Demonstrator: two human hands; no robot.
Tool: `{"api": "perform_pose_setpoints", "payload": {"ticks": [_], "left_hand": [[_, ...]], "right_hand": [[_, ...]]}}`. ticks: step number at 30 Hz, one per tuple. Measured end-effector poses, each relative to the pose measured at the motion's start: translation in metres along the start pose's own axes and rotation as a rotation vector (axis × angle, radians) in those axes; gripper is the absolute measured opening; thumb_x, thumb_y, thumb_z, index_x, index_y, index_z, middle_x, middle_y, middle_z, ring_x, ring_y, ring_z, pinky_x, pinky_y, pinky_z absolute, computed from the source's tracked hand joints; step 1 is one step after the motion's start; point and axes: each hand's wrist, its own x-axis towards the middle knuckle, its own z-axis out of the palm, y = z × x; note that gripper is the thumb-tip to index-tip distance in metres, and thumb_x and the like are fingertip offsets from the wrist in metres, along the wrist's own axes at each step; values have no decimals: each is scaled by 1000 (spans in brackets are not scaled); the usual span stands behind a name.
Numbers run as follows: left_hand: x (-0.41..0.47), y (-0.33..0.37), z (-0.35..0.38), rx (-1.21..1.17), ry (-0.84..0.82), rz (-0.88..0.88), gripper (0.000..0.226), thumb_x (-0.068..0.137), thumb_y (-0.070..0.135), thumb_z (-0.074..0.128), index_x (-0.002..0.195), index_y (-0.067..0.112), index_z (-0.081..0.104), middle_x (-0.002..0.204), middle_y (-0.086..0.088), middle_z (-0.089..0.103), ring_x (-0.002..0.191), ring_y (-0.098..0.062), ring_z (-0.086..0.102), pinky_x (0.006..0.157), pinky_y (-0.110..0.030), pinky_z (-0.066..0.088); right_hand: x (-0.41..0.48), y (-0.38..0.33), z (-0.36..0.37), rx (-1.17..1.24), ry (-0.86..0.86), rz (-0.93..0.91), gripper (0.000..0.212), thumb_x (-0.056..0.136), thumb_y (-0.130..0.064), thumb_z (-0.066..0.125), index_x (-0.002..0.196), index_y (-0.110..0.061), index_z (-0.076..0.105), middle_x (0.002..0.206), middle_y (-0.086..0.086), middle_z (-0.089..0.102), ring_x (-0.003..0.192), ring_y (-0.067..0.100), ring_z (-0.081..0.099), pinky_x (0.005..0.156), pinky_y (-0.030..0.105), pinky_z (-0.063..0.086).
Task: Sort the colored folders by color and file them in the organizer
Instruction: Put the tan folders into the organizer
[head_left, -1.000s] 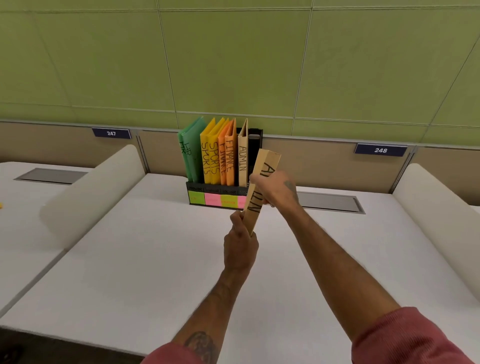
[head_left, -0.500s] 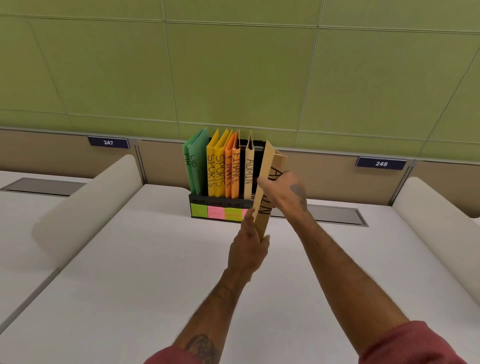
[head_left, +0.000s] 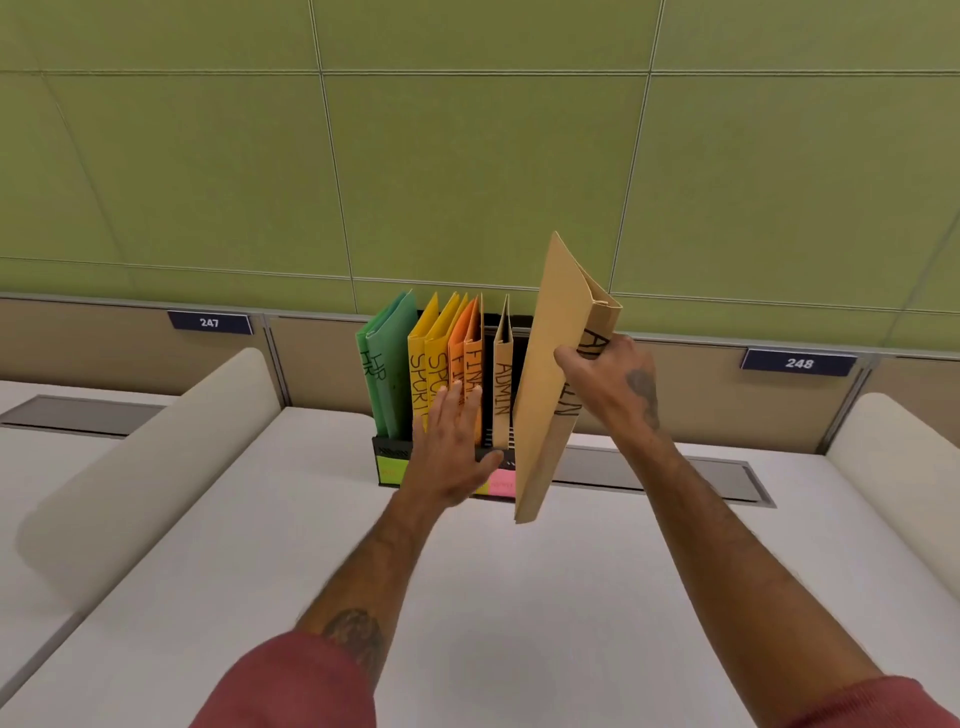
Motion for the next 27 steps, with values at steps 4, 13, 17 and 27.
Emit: {"api": "perform_pose_setpoints", "payload": {"ticks": [4,13,17,27], "left_hand": [[48,-9,-4,135,-49,34,96,87,61,54,156,31,-7,165,-5,-13,151,-26,-16,116,-60,-3],[141,-27,12,294,-126,187,104,81,56,65,152,42,-10,164,-10,-14,149,-34,-20,113,-65,-7],[163,-43,20,342,-149,212,109,78,56,66,151,47,-15,163,-12,-18,147,-37,-23,108,-67,-13],[167,-60,34,333,-83,222,115,73,55,68,149,50,-17,165,-11,-4,150,-38,-13,110,-68,-8]], "right_hand": [[26,6,13,-13,42,-54,26,78,-44,55,56,-30,50,53,-18,55,55,-5,49,52,16,32],[75,17,62,-87,139,-61,30,81,-40,57,56,-26,47,51,-13,54,48,-3,49,52,15,33],[88,21,85,-127,169,-79,31,81,-41,57,56,-29,44,51,-15,53,49,-5,48,52,11,31],[98,52,136,-144,80,-77,23,87,-42,57,69,-29,54,58,-20,50,54,-6,48,52,9,32]]}}
